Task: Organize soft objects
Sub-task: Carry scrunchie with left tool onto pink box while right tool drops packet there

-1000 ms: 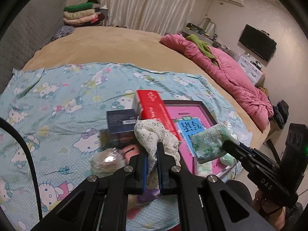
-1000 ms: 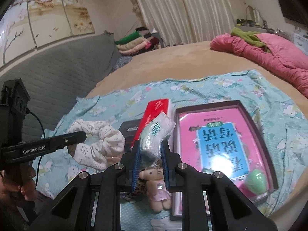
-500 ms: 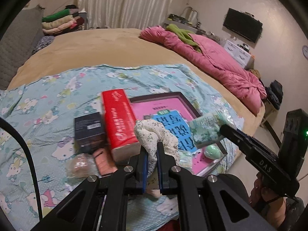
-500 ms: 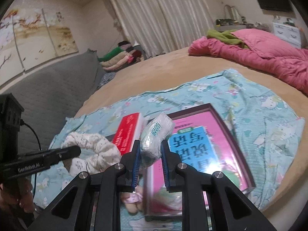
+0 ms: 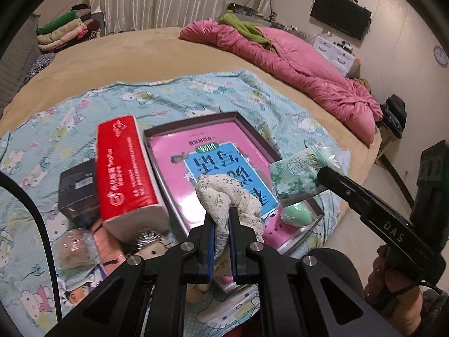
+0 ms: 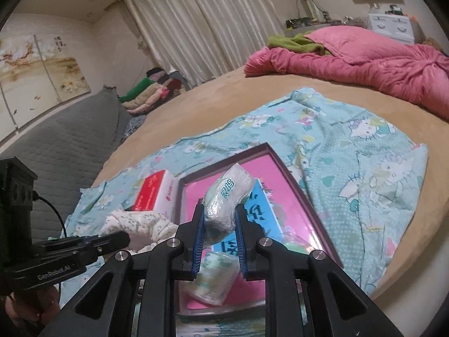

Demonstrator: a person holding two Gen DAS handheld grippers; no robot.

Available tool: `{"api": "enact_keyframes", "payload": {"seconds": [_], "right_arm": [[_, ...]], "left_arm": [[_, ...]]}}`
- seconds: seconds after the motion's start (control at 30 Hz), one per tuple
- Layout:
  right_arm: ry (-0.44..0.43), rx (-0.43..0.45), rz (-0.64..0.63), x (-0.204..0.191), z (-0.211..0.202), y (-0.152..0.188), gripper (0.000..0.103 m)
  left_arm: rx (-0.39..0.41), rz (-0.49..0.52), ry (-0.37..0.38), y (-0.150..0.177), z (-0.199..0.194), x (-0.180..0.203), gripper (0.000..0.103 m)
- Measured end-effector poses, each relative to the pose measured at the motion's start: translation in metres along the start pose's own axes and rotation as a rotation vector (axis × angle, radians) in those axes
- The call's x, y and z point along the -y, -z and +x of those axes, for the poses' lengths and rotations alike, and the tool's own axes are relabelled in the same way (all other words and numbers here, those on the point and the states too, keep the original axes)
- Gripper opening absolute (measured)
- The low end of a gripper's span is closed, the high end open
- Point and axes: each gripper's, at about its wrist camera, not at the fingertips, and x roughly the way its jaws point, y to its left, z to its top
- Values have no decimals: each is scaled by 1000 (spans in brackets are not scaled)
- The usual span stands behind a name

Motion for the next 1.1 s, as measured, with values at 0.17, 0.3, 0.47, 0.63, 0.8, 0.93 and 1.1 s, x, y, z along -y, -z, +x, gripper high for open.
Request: {"api": "enact_keyframes", "payload": {"seconds": [0.17, 0.3, 0.47, 0.63, 0.8, 0.93, 1.1], "right_arm": [[23, -51, 4, 10, 12, 6, 20], [42, -104, -7, 14, 23, 13, 20], [63, -149, -22, 17, 34, 18, 20], [100, -180, -59, 16, 40, 22, 20], [148, -200, -122, 10, 44, 25, 20], [179, -213, -157, 8, 49, 28, 20], [198, -230, -154, 13, 55, 30, 21]], "left_arm": [[-37, 7, -10, 3, 25, 6, 9], [-61, 18, -26, 7, 43, 7, 9], [-97, 20, -33, 15, 60, 5, 9], [-120, 24, -41, 20, 71, 4, 9], [-126, 29, -54, 22, 78, 4, 9], [-124, 16, -56, 20, 82, 3, 9], [-132, 9, -61, 19, 88, 1, 9]]}}
